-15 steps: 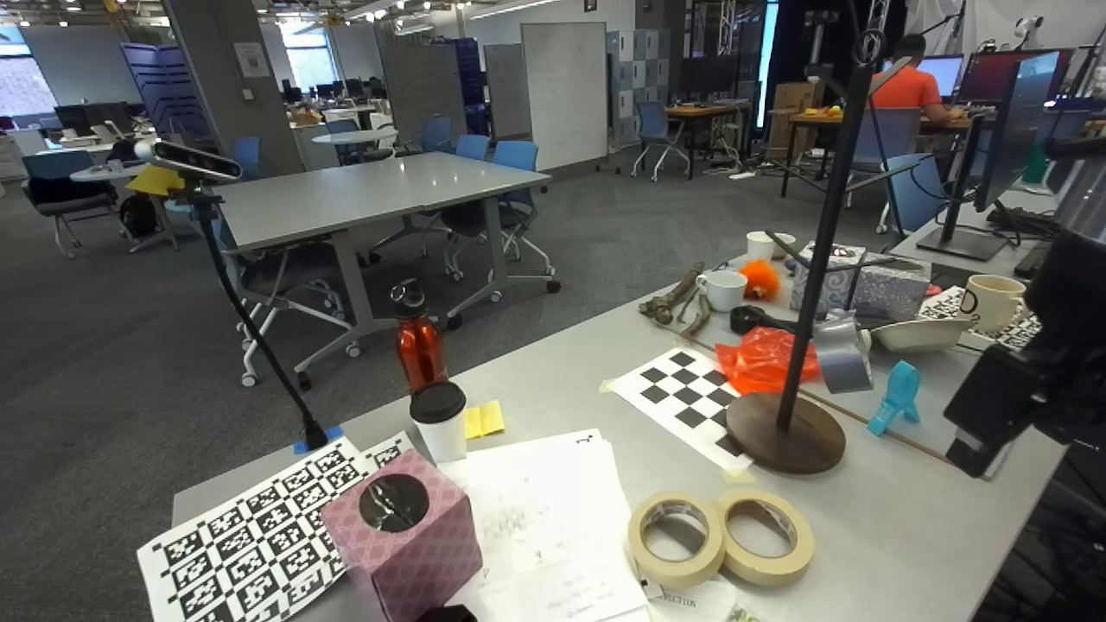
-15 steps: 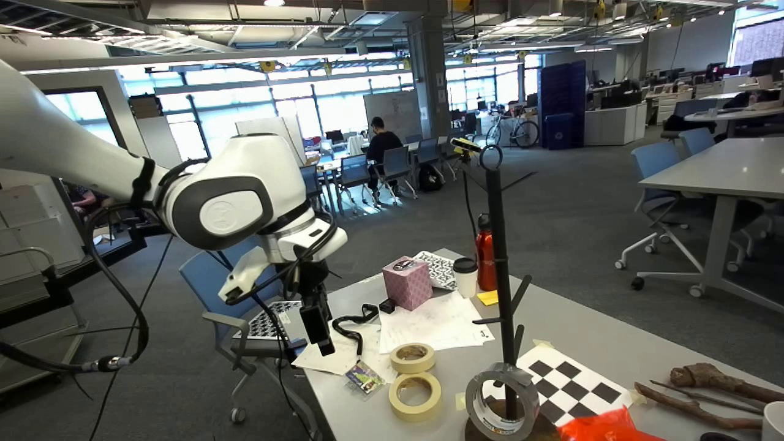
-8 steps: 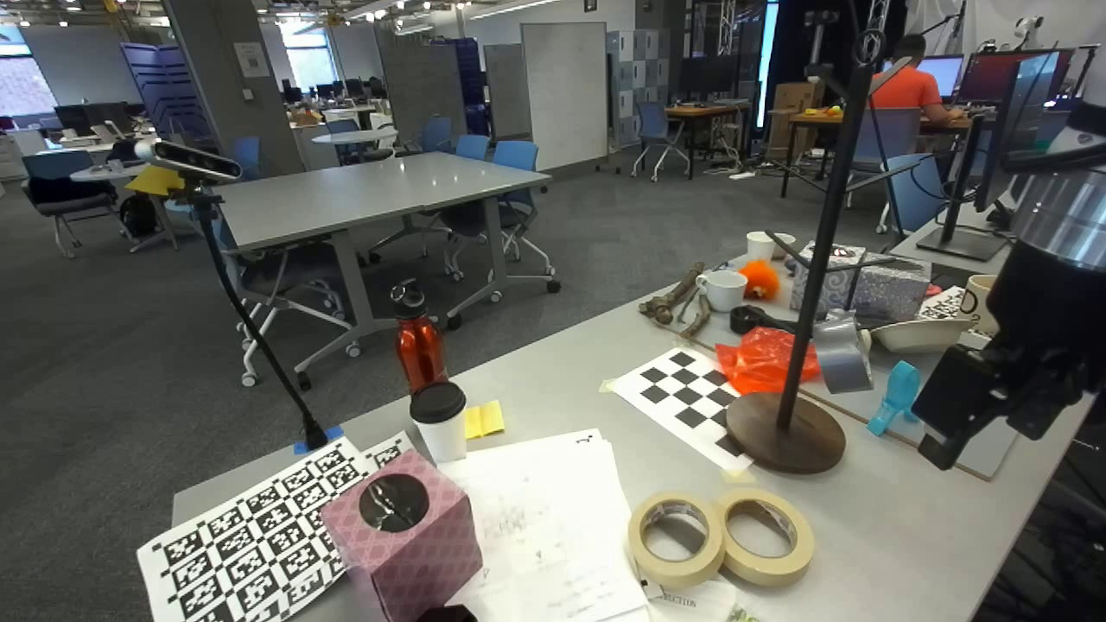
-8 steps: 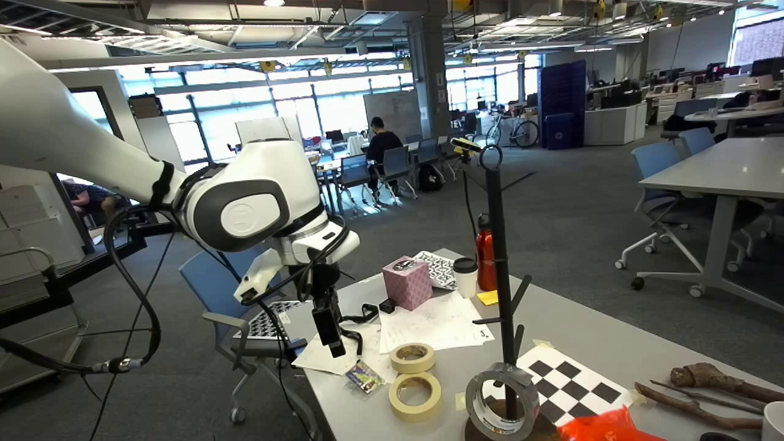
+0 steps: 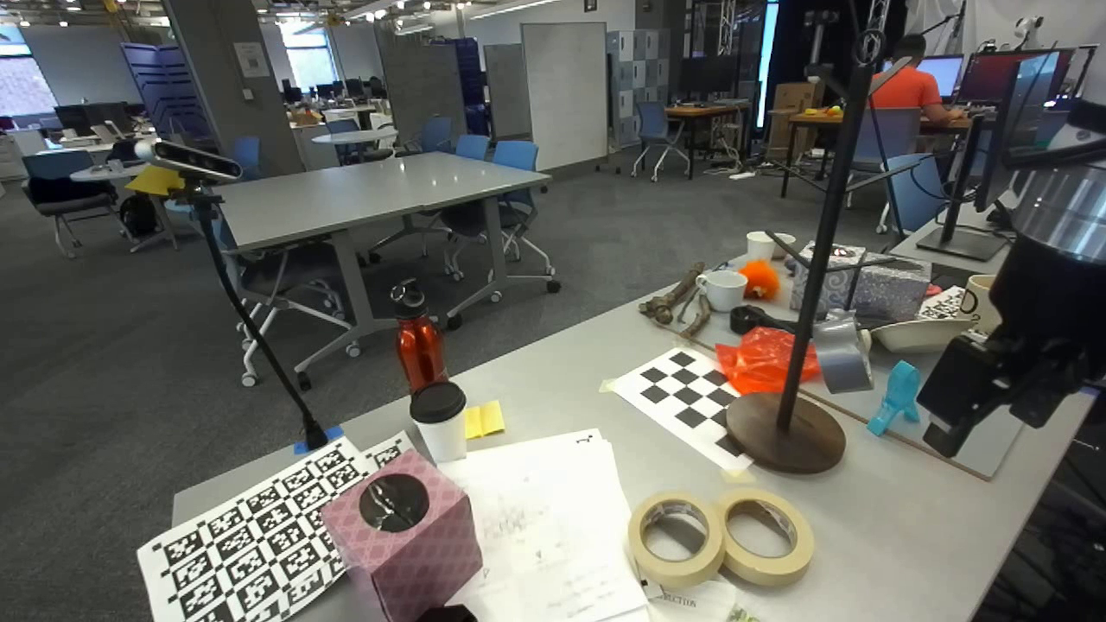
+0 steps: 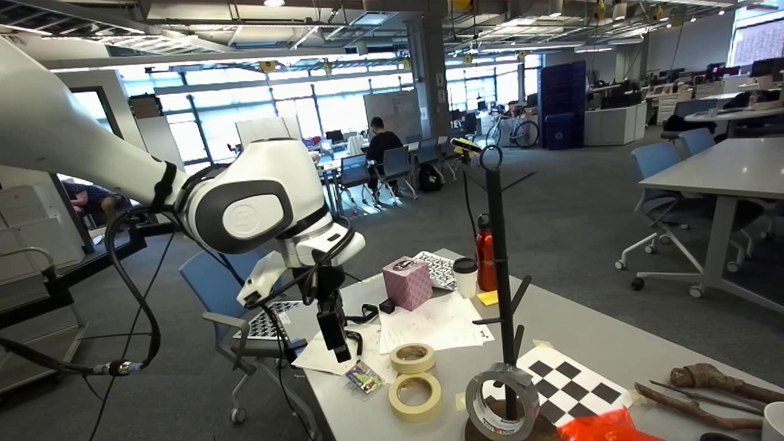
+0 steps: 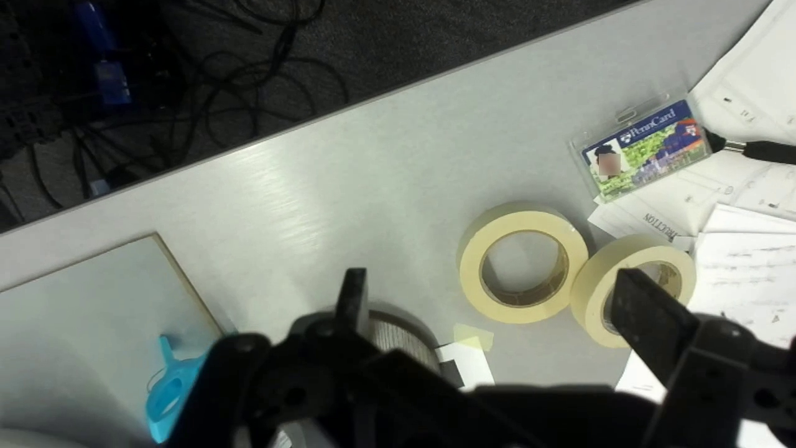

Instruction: Pick up the grey tape from the holder and put it on the table. Pick up the two tapes from the table and put them on the holder.

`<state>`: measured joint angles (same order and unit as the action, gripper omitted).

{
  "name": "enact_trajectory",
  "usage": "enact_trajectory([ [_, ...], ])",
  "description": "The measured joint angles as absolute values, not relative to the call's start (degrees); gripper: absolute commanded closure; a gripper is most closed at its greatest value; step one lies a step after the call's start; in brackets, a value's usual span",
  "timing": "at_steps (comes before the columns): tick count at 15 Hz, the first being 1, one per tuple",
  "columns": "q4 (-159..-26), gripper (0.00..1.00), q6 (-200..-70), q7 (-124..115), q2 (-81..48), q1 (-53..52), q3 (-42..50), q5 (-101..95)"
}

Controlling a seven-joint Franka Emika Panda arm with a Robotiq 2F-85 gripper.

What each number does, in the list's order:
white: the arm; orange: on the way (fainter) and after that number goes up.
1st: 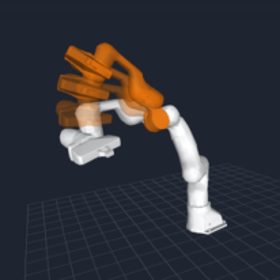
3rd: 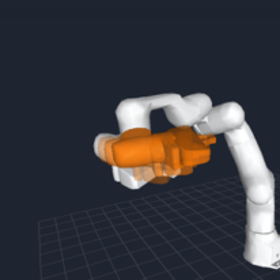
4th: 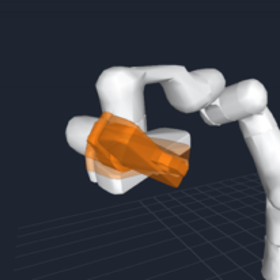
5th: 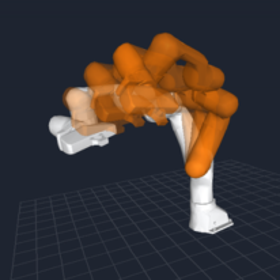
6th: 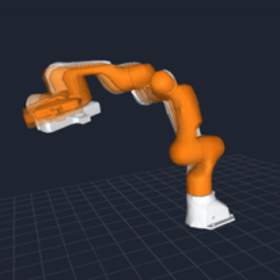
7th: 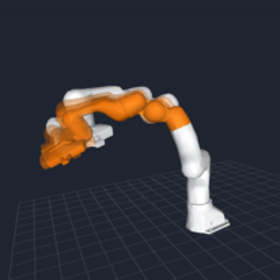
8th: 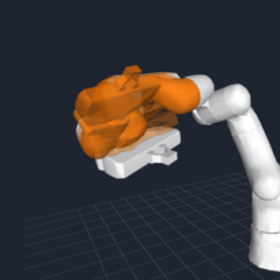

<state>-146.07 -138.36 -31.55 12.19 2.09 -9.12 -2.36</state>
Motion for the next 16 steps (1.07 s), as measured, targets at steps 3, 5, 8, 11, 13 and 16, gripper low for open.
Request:
enact_trajectory([
  [3, -146.2, 0.0, -138.4, -29.8, 12.3, 2.5, -6.6, -5.0],
  [5, -146.3, 0.0, -138.4, -27.9, 12.4, 3.1, -4.9, -6.6],
  [8, -146.3, 0.0, -138.4, -25.0, 12.4, 4.3, -2.7, -8.5],
  [11, -146.3, 0.0, -138.4, -23.3, 12.5, 4.8, -1.4, -8.6],
  [13, -146.3, 0.0, -138.4, -23.2, 12.6, 4.9, -1.4, -8.6],
  [16, -146.3, 0.0, -138.4, -23.2, 12.6, 4.9, -1.4, -8.6],
])
